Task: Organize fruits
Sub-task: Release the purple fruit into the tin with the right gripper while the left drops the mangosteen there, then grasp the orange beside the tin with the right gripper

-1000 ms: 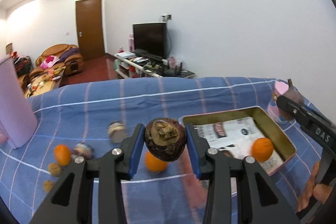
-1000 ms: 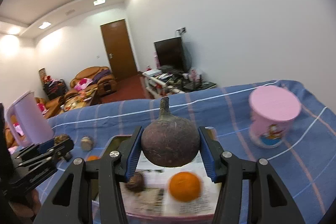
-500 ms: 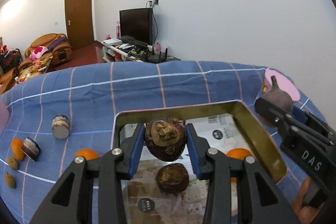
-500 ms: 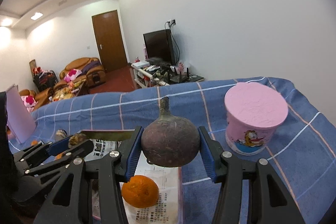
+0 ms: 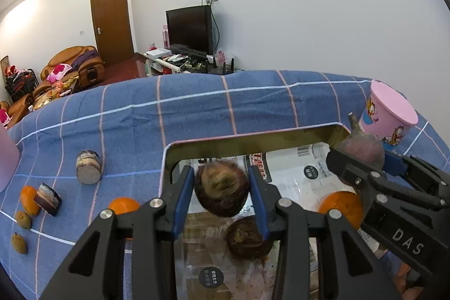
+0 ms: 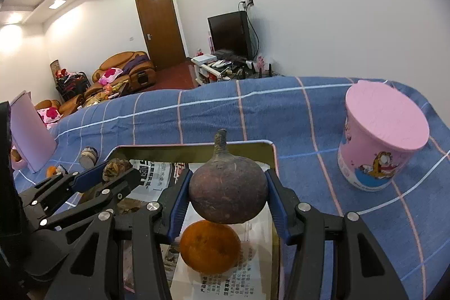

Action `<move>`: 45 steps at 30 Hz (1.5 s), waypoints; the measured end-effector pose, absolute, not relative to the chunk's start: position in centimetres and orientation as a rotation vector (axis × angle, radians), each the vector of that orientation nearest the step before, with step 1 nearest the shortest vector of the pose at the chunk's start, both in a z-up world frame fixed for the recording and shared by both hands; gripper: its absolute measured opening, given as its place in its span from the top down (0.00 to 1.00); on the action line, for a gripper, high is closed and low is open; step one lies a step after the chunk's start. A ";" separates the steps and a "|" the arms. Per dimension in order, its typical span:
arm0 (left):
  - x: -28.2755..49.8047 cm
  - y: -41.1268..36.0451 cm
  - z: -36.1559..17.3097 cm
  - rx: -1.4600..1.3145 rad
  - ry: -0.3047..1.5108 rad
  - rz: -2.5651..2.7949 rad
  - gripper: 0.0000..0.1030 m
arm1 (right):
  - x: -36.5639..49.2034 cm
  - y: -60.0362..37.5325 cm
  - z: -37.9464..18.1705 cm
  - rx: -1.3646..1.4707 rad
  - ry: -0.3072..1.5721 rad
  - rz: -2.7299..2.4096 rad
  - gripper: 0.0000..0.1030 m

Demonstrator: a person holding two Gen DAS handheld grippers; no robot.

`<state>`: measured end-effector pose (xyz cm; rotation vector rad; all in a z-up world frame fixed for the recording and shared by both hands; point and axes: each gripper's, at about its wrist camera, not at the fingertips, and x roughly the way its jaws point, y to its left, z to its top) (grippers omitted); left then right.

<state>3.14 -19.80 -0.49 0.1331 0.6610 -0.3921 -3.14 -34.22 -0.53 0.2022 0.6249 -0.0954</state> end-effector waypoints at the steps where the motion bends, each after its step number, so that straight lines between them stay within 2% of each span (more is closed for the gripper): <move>1: 3.2 -19.9 -0.5 0.136 0.660 -0.391 0.59 | -3.1 -34.2 -0.6 0.206 0.628 -0.094 0.48; 6: 2.8 -20.0 -0.5 0.148 0.640 -0.379 0.58 | -3.5 -34.4 -0.5 0.227 0.608 -0.086 0.46; 8: 2.5 -20.0 -0.4 0.154 0.627 -0.371 0.48 | -3.9 -34.5 -0.1 0.237 0.579 -0.088 0.37; 9: 2.3 -19.9 -0.3 0.151 0.617 -0.364 0.35 | -4.3 -34.6 0.2 0.240 0.560 -0.094 0.28; 10: 1.9 -19.7 -0.1 0.145 0.595 -0.355 0.24 | -4.6 -34.7 0.5 0.242 0.540 -0.104 0.25; 11: 1.5 -19.5 0.2 0.138 0.570 -0.345 0.20 | -4.9 -34.7 0.8 0.241 0.519 -0.113 0.25; 13: 0.6 -19.0 0.6 0.127 0.513 -0.319 0.03 | -5.5 -34.7 1.5 0.234 0.476 -0.128 0.25; 14: 0.2 -18.9 0.8 0.123 0.494 -0.309 0.00 | -5.8 -34.7 1.7 0.230 0.460 -0.137 0.25; 25: -1.6 -17.6 1.0 0.128 0.491 -0.274 0.00 | -9.0 -34.3 3.7 0.168 0.222 -0.229 0.24; 30: -3.0 -15.9 1.1 0.074 0.478 -0.309 0.00 | -9.3 -33.1 3.5 0.117 0.217 -0.261 0.24; 35: -3.9 -14.6 0.5 0.082 0.545 -0.331 0.00 | -10.2 -31.7 3.6 0.065 0.183 -0.309 0.24; 45: -3.4 -9.4 -0.3 0.012 0.641 -0.302 0.00 | -11.3 -29.2 2.8 -0.005 0.258 -0.307 0.24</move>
